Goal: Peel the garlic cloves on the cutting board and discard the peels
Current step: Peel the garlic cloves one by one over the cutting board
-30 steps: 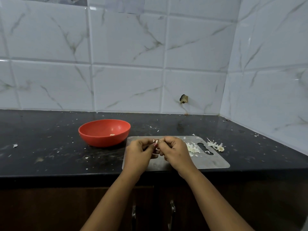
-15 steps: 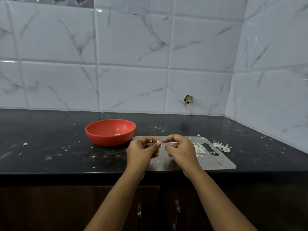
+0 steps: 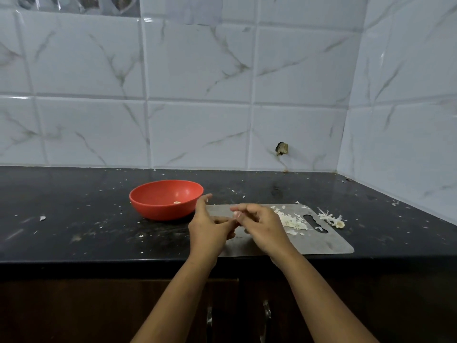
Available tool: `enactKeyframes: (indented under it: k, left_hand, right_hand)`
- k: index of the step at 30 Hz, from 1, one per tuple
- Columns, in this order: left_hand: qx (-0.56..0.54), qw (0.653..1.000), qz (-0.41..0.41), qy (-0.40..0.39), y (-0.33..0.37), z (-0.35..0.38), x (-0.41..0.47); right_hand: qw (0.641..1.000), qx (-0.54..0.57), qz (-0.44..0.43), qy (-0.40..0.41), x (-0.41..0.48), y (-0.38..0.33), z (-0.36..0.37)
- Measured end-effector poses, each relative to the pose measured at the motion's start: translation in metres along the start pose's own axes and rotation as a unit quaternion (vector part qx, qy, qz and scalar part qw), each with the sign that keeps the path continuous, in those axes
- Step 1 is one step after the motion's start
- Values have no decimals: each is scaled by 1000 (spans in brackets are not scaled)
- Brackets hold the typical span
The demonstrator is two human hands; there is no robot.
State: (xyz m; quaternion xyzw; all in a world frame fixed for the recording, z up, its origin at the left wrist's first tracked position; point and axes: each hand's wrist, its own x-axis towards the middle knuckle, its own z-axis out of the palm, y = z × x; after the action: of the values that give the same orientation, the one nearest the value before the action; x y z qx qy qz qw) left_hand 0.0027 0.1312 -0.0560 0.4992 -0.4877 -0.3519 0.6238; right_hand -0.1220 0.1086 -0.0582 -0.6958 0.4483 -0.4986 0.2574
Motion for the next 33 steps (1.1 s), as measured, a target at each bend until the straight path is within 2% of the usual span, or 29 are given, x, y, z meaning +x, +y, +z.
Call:
enactKeyframes:
  k: [4, 8, 11, 14, 19, 22, 26, 29, 33]
  left_hand:
    - [32, 999, 20, 2, -4, 0, 1]
    - [156, 988, 10, -5, -4, -5, 10]
    - [266, 963, 20, 40, 1, -22, 20]
    - [363, 928, 34, 83, 4, -45, 26]
    - [380, 923, 16, 51, -5, -61, 33]
    - [384, 922, 22, 44, -10, -61, 35]
    - [370, 927, 37, 41, -13, -61, 38]
    - [371, 927, 51, 40, -14, -57, 37]
    - [376, 923, 75, 10, -11, -47, 29]
  right_hand:
    - [999, 37, 22, -9, 3, 1, 4]
    - [997, 59, 43, 9, 12, 1, 4]
    - [996, 77, 40, 32, 29, -6, 8]
    - [999, 38, 5, 22, 55, -22, 25]
    - [995, -68, -60, -51, 96, -50, 72]
    - [978, -165, -62, -111, 110, -52, 90]
    - [961, -224, -63, -150, 119, -50, 94]
    - [969, -197, -60, -133, 119, -47, 90]
    - [990, -119, -57, -58, 106, -43, 69]
